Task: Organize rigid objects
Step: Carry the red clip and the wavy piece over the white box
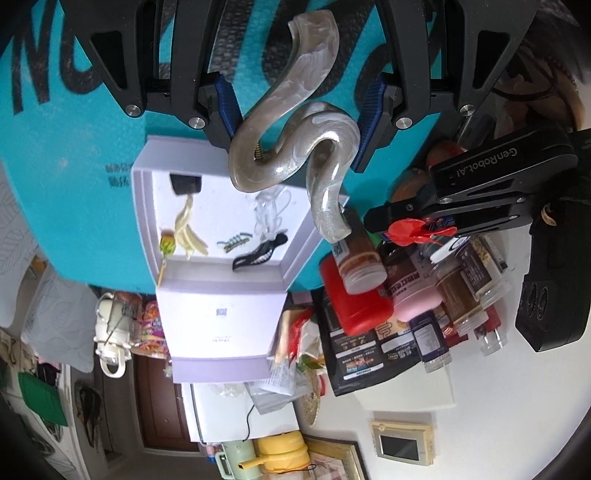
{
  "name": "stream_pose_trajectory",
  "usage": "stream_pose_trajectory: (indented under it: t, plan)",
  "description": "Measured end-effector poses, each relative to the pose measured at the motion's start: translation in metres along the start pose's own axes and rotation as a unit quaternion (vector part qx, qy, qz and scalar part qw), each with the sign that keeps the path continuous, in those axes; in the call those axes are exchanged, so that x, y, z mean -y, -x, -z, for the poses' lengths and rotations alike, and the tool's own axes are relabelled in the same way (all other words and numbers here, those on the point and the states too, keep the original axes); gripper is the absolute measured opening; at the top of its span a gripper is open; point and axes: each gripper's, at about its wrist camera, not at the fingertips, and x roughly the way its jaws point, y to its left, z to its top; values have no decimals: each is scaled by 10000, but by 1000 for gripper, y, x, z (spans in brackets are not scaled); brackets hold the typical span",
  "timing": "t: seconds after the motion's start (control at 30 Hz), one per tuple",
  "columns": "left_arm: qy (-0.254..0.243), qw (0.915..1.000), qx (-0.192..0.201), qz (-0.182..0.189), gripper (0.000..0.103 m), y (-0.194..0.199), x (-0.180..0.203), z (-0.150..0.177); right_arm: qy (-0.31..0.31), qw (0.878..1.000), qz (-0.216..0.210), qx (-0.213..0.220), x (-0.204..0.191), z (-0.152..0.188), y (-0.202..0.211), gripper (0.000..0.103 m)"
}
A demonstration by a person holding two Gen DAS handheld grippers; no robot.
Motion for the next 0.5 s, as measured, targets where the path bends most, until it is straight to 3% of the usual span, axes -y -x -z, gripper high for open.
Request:
stream_pose_trajectory:
  t: [0.5]
  plan:
    - [-169, 9993, 285, 144, 19, -9, 12, -48, 165, 9996, -46, 236, 22, -50, 7, 54]
